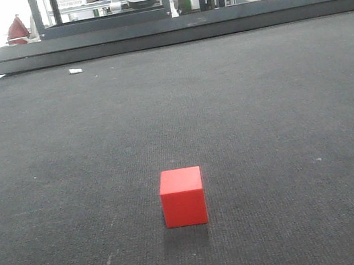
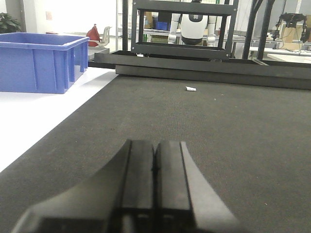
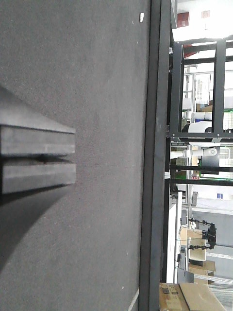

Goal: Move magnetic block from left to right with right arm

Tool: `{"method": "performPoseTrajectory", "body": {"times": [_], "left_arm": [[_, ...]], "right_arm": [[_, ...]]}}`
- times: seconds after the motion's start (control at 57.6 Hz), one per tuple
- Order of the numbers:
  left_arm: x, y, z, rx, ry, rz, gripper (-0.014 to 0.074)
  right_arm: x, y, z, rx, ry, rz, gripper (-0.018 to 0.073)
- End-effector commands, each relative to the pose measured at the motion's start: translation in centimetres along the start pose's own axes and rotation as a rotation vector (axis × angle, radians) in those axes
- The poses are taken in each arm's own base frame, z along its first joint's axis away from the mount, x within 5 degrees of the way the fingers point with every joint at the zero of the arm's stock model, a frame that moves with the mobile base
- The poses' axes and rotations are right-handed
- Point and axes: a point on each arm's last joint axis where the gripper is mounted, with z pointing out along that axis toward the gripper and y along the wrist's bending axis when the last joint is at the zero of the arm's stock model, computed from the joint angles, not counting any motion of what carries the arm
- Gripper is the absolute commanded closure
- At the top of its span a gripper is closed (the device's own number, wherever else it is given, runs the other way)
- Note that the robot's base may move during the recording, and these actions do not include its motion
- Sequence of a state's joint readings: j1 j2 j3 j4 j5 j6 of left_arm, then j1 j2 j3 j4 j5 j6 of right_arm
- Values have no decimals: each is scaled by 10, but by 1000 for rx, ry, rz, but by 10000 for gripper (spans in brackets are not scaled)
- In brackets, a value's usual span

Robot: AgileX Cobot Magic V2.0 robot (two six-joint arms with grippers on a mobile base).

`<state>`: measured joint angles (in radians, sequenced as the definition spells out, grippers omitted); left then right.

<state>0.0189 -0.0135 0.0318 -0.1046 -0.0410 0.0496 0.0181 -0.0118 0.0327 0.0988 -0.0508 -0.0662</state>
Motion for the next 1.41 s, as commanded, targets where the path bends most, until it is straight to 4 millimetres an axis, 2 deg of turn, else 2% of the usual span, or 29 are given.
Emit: {"method": "performPoseTrajectory", "body": {"times": [0.0,0.799,0.989,1.128,1.267,1.389], "left_arm": [[-6,0,-1,2,-95,-3,722],[-6,0,-1,2,-95,-3,722],[-6,0,-1,2,-95,-3,722],[-6,0,-1,2,-95,-3,722],[-6,0,-1,2,-95,-3,722],[-6,0,-1,2,-95,-3,722]], "right_arm": [[-10,-1,-2,11,-112,-8,538],[-15,0,-2,9,-105,-8,538],[-31,1,-3,1,-76,-8,538],[-58,3,0,-13,36,-9,538],[-85,5,18,-20,163,-9,538],[-103,6,47,-20,260,-7,538]]}}
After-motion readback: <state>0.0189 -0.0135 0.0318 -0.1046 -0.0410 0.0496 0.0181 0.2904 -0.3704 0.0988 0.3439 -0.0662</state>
